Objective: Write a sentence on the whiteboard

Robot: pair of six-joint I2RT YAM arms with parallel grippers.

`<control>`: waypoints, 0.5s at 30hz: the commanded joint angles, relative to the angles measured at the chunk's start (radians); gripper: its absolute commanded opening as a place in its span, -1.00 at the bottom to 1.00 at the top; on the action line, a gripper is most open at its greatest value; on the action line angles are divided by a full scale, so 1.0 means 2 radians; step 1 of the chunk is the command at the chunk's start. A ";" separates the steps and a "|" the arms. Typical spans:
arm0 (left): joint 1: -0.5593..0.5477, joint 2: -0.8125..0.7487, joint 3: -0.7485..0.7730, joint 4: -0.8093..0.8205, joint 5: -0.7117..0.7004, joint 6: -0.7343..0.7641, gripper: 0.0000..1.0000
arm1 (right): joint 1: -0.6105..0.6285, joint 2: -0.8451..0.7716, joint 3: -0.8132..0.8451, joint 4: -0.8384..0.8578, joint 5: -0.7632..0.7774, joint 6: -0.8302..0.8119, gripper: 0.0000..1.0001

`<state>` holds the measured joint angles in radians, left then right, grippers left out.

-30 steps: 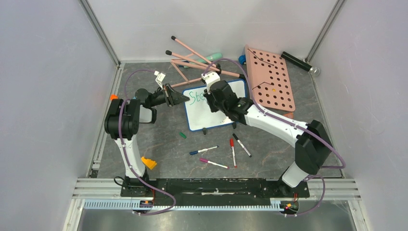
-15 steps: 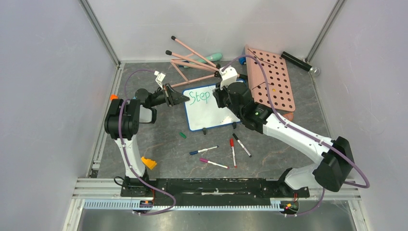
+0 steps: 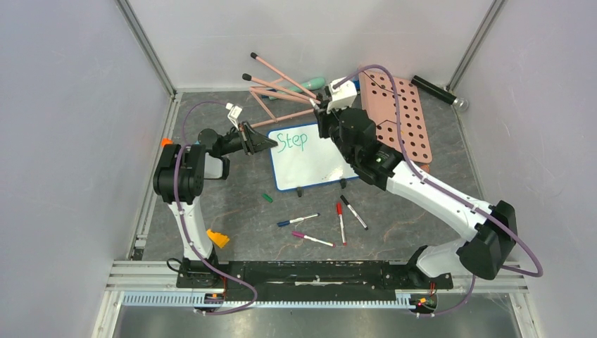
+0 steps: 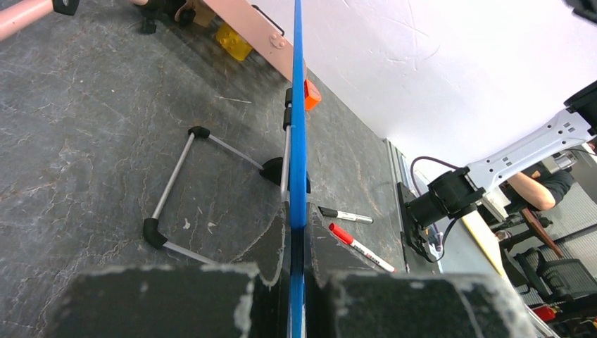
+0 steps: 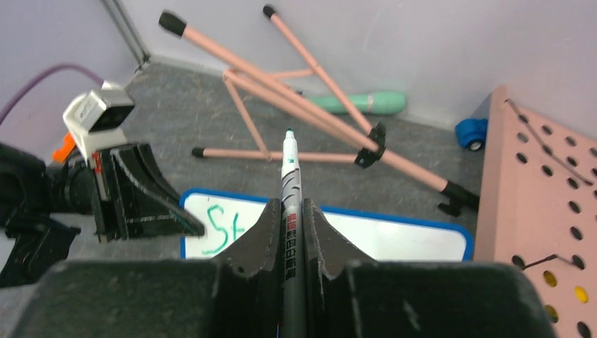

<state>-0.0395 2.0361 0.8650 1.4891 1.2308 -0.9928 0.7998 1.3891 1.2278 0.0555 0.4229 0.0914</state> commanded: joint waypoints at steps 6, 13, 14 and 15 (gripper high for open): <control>0.000 -0.021 -0.013 0.034 -0.029 0.007 -0.96 | -0.007 -0.038 -0.051 0.050 0.020 -0.025 -1.00; 0.001 -0.024 -0.028 0.034 -0.055 0.026 -0.96 | -0.007 -0.067 -0.148 0.091 -0.012 0.021 -1.00; 0.001 -0.028 -0.033 0.034 -0.058 0.033 -0.96 | -0.007 -0.064 -0.148 0.089 -0.012 0.023 -1.00; 0.001 -0.034 -0.041 0.034 -0.063 0.041 -0.96 | -0.007 -0.061 -0.147 0.086 -0.011 0.023 -1.00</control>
<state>-0.0395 2.0335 0.8177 1.4902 1.1652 -0.9894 0.7879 1.2781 0.9310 0.1593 0.4225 0.0986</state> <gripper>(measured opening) 0.059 0.122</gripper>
